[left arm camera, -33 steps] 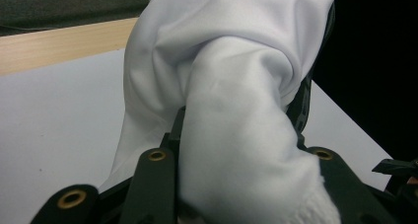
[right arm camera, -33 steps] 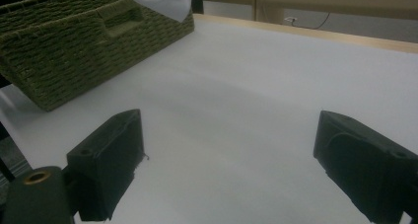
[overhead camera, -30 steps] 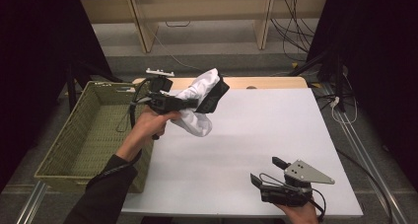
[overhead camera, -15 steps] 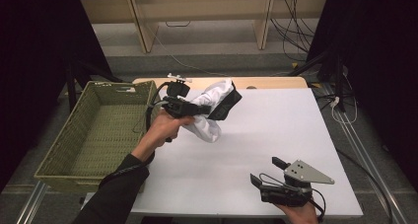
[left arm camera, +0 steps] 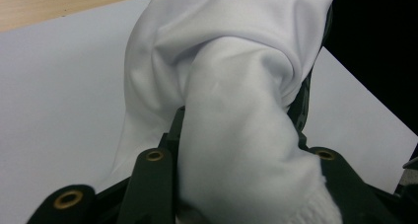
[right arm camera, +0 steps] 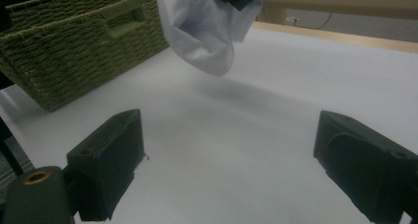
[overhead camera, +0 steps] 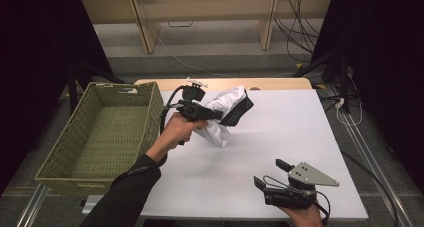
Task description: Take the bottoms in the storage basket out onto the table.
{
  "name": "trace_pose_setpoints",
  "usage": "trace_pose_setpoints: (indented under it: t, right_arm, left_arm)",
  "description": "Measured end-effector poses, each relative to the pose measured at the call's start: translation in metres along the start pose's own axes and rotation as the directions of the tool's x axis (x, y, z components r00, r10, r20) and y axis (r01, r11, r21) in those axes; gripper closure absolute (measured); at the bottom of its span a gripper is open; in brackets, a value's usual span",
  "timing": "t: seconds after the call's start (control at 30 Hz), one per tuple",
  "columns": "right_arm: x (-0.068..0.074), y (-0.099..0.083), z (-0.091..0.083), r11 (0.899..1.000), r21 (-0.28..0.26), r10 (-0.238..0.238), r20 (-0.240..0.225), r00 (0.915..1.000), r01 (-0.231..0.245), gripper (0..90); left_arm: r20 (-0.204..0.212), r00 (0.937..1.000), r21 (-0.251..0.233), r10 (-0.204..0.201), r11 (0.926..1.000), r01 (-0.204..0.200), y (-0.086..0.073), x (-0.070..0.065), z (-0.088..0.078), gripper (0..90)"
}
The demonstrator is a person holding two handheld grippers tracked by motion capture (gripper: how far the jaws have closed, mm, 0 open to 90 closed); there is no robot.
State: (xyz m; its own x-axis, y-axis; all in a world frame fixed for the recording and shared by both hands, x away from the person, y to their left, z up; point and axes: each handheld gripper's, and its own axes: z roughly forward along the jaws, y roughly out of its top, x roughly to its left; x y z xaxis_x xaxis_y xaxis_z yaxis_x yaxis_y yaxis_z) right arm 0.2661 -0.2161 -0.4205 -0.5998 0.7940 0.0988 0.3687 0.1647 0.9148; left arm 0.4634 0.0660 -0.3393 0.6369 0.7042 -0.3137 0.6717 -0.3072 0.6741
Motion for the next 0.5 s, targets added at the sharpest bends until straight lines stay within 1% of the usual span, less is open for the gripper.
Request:
trace_pose_setpoints:
  t: [0.07, 0.17, 0.5]
  right_arm:
    - [0.0, 0.0, 0.0, 1.0, -0.002, 0.0, 0.0, 1.0, 0.0, 12.6]
    - [0.0, 0.0, 0.0, 1.0, -0.001, -0.001, 0.0, 1.0, 0.001, 12.6]
    - [0.0, 0.0, -0.001, 1.0, -0.003, -0.005, 0.0, 1.0, 0.005, 12.6]
  left_arm:
    - [-0.002, 1.0, 0.003, -0.001, 1.0, 0.001, 0.0, -0.002, 0.004, 61.8]
    - [0.001, 0.9999, 0.014, 0.01, 0.9998, -0.01, 0.001, -0.004, 0.009, 61.5]
    - [0.01, 0.9998, 0.034, 0.017, 0.9993, -0.017, 0.001, -0.011, 0.026, 60.2]
